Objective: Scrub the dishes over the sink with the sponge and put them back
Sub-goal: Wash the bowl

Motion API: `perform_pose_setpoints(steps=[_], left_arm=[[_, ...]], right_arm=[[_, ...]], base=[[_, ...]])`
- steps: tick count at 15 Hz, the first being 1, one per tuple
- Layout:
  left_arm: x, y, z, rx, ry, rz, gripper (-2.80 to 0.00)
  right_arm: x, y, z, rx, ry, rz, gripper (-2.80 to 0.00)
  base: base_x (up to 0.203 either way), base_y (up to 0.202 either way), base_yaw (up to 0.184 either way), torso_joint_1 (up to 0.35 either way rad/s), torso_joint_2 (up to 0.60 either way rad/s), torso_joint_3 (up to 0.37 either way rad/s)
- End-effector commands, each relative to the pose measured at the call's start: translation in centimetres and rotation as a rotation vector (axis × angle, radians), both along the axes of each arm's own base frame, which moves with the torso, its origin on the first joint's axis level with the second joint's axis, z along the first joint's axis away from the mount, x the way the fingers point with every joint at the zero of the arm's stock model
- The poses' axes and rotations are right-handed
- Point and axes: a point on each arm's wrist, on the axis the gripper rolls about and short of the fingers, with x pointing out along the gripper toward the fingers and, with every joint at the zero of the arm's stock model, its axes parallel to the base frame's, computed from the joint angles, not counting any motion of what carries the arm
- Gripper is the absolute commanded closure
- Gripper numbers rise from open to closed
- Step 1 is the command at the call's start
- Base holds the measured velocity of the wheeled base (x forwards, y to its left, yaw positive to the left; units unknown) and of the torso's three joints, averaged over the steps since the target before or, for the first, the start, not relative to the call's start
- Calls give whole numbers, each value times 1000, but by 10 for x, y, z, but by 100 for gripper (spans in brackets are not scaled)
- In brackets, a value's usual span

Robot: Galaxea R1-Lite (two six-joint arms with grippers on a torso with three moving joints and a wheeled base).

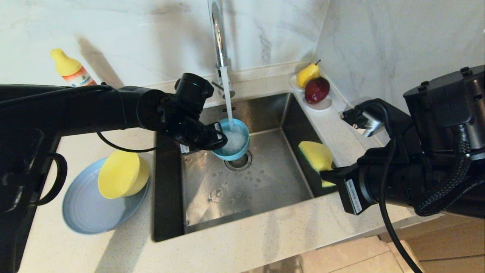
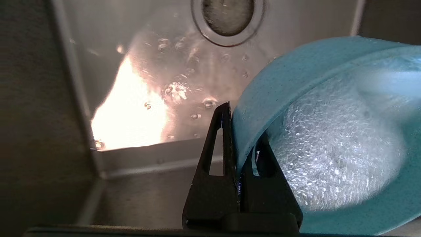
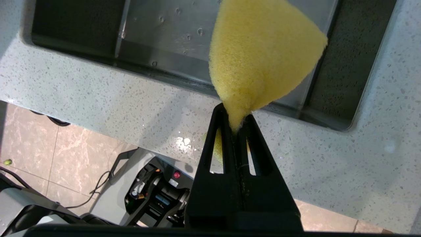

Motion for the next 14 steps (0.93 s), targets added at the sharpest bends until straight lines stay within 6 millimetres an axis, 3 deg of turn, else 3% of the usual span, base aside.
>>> perform_pose_setpoints(steps=[1, 7, 14], left_arm=[[-4, 2, 1, 32, -5, 8, 0], [-27, 16, 16, 121, -62, 74, 0], [-60, 35, 42, 136, -388, 171, 0]], right_arm=[[0, 0, -1, -4, 4, -1, 0], [-2, -2, -4, -10, 9, -1, 0], [-3, -3, -4, -11, 10, -1, 0]], base=[[0, 0, 0, 0, 0, 0], [0, 0, 0, 0, 0, 0], [0, 0, 0, 0, 0, 0]])
